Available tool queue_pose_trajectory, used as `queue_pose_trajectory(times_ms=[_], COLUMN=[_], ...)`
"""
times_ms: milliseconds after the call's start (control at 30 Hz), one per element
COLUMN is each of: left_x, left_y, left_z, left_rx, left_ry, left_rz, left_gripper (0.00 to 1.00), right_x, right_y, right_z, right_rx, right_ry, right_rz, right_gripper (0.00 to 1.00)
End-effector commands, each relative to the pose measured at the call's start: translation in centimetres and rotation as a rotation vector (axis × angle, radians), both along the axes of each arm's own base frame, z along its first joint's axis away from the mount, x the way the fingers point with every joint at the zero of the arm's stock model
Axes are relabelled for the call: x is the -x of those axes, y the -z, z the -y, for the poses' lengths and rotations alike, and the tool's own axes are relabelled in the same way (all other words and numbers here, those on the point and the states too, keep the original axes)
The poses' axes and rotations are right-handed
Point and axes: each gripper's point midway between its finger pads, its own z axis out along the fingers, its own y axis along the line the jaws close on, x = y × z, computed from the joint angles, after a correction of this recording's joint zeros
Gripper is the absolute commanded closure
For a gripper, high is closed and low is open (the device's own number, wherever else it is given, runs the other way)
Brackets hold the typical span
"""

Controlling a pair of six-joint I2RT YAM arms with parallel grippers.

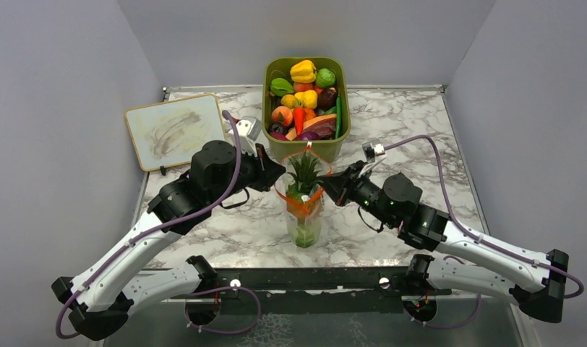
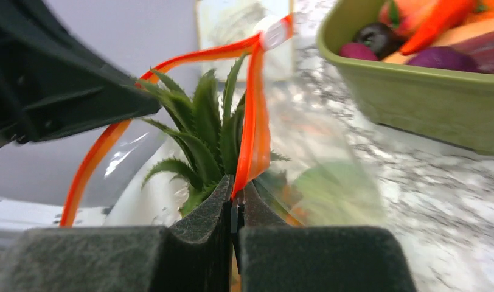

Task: Place the food in the zip-top bag and seal the zipper
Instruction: Adjust the zipper food storage bag at the center of the board.

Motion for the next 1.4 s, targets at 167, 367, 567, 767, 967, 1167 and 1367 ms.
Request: queue_pose_trajectory(times_ms=[167,367,567,767,967,1167,1367], left_x=[1.7,1.8,-2.4,0.6,-2.8,-1.7,-0.8], left_y=[-4.9,-2.0,-5.2,-5.3,-3.9,-6.6,-5.9], left_z=[3.4,2.0,1.9,3.3,1.6,1.5,1.7], left_rx=[0.176,0.172,0.003,0.164,0.002,0.101,0.121], left_ry=[0.156,0.105,0.029,0.134,0.002,0.020,0.075], left_rz=[-0.020,-0.013,0.129,0.035,0.093,0.123,0.161], left_gripper=[1.00,1.00,1.00,1.00,1.00,1.00,1.00], right_x=[-1.8,-3.0,-0.1,-3.0,0.1,-1.6,-0.5], right_y=[-2.6,-5.7,-1.5,-6.1,-3.9,-2.2,-1.5], right_z=[-0.9,0.6,-2.6,1.6,-1.8,1.2,0.2], right_rx=[0.031,0.055,0.039,0.080,0.012,0.068,0.044], right_ry=[0.042,0.117,-0.107,0.115,-0.120,0.054,-0.017], right_rz=[0.065,0.140,0.075,0.161,0.113,0.076,0.026], right_gripper=[0.99,0.99,0.99,0.99,0.99,0.99,0.99])
